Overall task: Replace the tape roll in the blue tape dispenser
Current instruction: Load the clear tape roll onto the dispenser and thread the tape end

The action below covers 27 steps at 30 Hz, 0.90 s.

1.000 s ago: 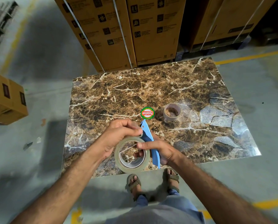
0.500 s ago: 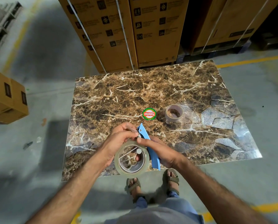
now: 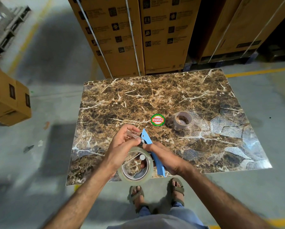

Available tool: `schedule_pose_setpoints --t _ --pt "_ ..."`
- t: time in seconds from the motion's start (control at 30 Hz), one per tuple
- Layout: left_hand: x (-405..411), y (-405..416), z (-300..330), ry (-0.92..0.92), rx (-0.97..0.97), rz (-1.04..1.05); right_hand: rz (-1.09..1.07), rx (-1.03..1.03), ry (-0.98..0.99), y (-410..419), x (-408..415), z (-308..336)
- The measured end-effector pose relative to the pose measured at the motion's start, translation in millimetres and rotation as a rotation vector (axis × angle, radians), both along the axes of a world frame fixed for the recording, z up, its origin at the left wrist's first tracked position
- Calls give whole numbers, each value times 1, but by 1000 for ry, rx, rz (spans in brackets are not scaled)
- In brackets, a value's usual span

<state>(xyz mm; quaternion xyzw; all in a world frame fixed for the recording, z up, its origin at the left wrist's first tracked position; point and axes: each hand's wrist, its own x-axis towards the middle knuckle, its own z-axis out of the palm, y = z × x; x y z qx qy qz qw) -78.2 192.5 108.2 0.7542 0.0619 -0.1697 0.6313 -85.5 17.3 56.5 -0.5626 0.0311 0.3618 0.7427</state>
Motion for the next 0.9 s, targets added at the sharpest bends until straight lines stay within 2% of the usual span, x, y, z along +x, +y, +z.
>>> schedule_pose_setpoints --t 0.13,0.3,0.53,0.67,0.73,0.9 --pt "-4 6 -4 -99 -23 18 -14 -22 -13 5 -2 3" --pt "-8 21 -8 -106 -21 52 -57 -117 -48 12 -6 -3" --pt "-4 41 -16 113 80 -28 -3 -166 -163 28 -10 -5" --pt "-4 47 -15 240 126 5 -28 -214 -300 44 -14 2" --pt "-4 49 -19 237 130 3 -5 -235 -338 49 -11 2" --pt "12 46 -17 137 145 94 -70 -162 -238 55 -2 1"
